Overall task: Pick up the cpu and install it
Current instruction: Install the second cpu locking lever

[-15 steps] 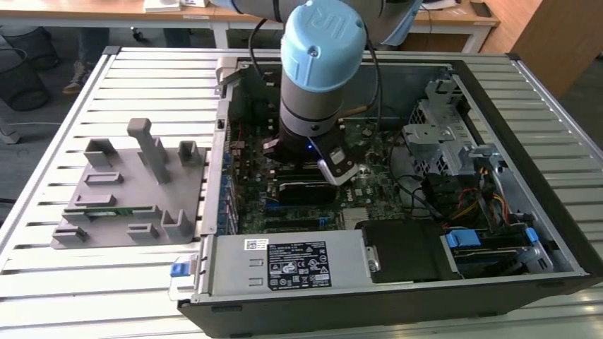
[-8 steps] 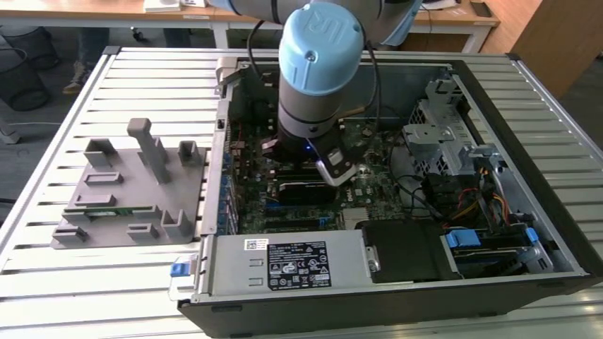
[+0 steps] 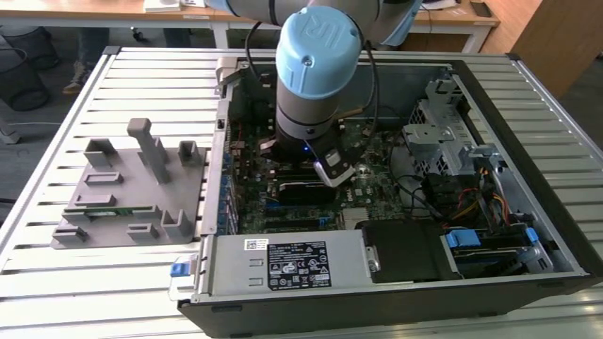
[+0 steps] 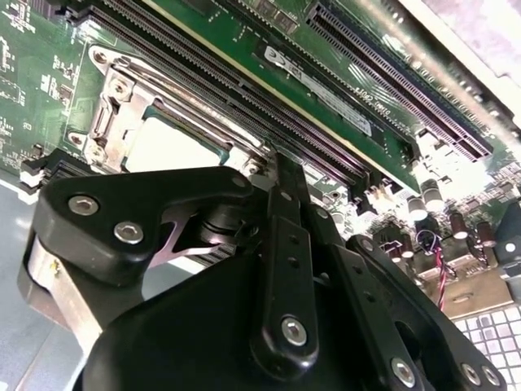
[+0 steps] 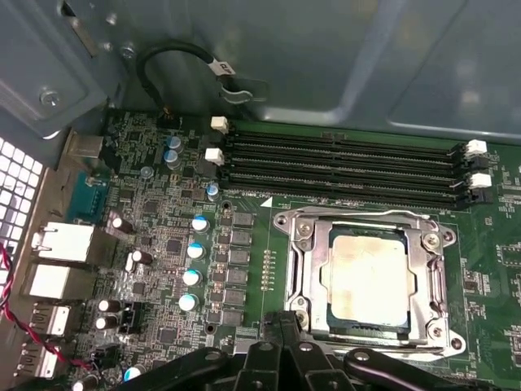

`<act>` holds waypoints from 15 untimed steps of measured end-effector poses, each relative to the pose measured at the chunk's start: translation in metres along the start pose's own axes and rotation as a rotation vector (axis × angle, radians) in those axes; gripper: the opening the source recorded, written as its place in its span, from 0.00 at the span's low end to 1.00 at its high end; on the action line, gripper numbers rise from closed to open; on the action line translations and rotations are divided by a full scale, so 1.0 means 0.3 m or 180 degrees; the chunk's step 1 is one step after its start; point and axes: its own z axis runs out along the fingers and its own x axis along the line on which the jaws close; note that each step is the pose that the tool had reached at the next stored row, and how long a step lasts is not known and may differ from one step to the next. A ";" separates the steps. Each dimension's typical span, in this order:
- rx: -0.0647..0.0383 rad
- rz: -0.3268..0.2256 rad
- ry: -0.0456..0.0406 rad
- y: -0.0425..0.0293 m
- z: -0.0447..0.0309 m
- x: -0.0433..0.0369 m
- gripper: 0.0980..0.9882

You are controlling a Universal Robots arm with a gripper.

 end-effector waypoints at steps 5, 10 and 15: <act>-0.0015 0.0000 -0.0001 -0.001 0.003 0.001 0.01; -0.0018 0.0000 -0.0002 0.005 -0.014 0.001 0.01; -0.0017 0.0000 -0.0001 0.016 -0.045 0.001 0.01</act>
